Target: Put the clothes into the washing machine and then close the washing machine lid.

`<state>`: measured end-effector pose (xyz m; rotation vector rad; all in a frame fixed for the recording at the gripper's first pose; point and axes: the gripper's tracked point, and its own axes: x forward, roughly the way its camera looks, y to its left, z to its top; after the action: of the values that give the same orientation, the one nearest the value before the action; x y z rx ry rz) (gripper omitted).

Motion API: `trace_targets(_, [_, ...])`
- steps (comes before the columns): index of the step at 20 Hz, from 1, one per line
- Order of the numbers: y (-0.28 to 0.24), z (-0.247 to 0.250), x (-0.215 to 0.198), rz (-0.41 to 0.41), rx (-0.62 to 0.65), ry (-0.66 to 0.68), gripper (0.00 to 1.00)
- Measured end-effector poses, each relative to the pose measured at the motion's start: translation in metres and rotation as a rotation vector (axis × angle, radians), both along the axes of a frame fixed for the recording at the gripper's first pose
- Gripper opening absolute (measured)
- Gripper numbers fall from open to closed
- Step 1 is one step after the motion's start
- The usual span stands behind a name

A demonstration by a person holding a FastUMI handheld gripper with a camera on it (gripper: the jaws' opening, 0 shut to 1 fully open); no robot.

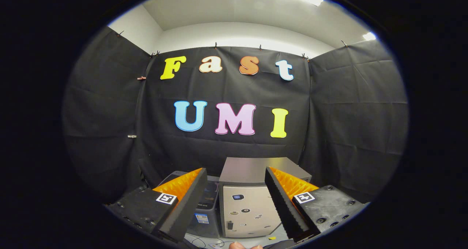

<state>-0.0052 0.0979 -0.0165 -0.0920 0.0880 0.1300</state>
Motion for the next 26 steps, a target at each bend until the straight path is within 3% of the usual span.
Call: trace_targets(26, [-0.0024, 0.0013, -0.0006, -0.01, -0.007, -0.004, 1.0])
